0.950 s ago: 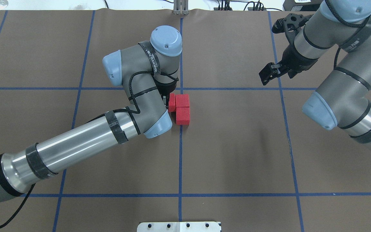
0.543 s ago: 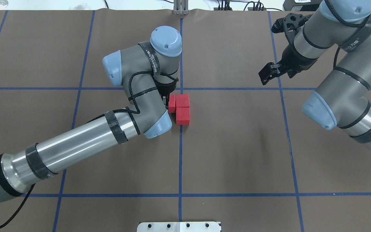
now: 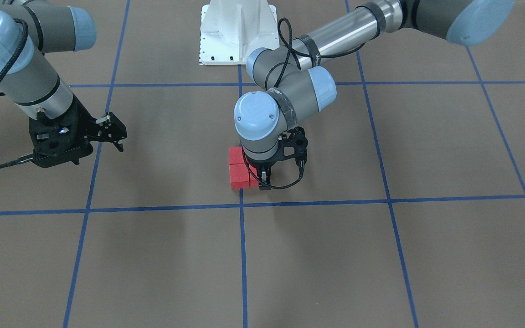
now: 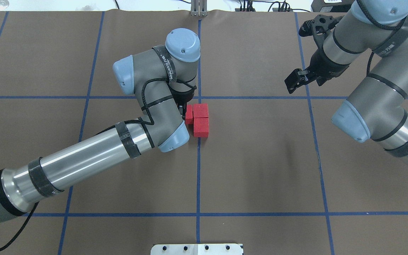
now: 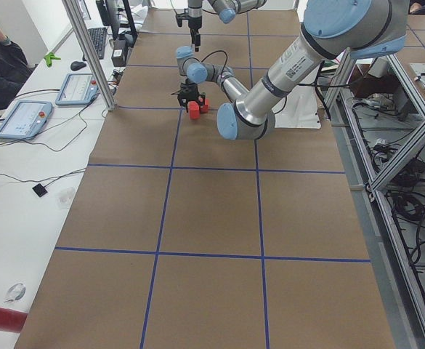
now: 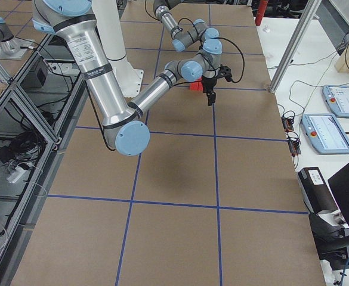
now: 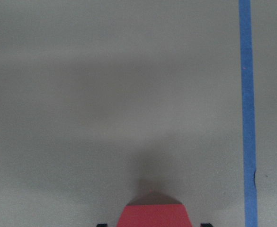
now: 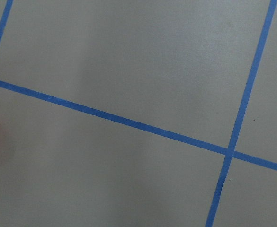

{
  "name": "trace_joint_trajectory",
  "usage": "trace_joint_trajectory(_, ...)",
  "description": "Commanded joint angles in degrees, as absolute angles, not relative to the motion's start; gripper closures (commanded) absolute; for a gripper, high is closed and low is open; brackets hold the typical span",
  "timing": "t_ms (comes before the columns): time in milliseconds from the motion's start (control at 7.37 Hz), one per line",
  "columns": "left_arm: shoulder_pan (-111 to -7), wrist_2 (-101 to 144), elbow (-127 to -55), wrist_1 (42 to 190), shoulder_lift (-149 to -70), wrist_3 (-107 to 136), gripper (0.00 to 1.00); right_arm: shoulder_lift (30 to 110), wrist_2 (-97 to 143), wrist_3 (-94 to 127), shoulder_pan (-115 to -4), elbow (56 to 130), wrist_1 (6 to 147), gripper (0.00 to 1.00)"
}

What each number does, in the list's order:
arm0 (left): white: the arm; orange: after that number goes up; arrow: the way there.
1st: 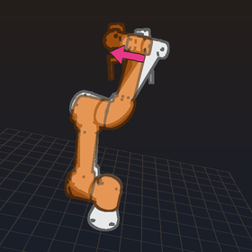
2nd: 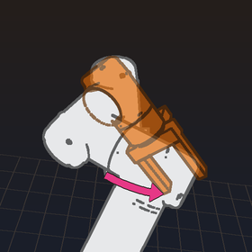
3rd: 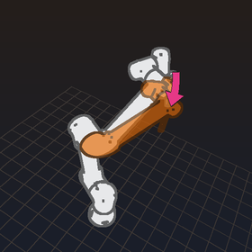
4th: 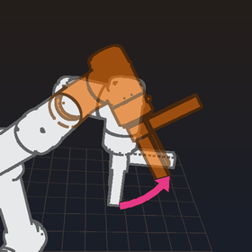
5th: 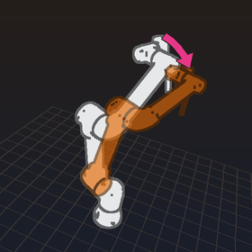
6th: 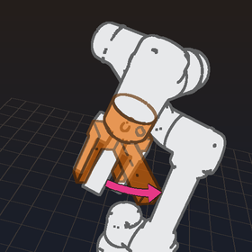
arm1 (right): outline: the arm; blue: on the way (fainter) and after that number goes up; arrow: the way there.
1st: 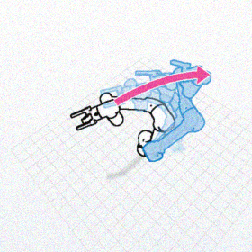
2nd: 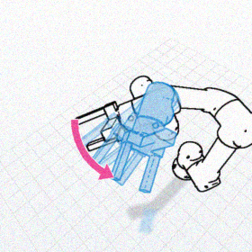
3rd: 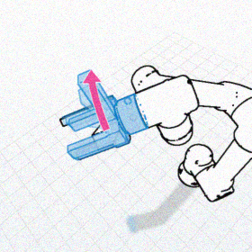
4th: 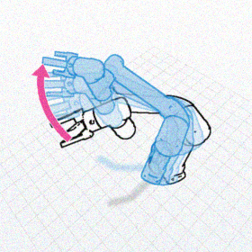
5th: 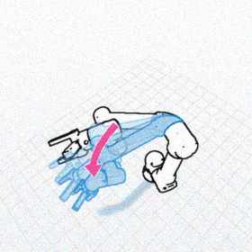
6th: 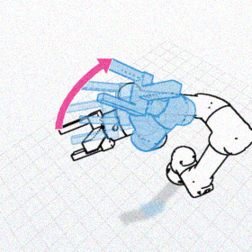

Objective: Form red blocks into L shape at center

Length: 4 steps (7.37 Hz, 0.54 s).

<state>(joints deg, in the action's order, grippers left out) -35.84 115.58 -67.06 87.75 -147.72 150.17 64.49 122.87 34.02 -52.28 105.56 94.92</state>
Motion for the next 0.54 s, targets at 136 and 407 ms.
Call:
trace_joint_trajectory(136, -36.0, 115.4, -67.4, 86.6, -147.6, 149.7, 0.0, 64.3, 123.0, 34.0, -52.3, 105.7, 94.9, 0.01)
trace_joint_trajectory(407, -39.4, 115.3, -69.4, 84.7, -146.5, 147.4, 0.0, 64.4, 123.0, 34.4, -52.3, 106.0, 95.5, 0.01)
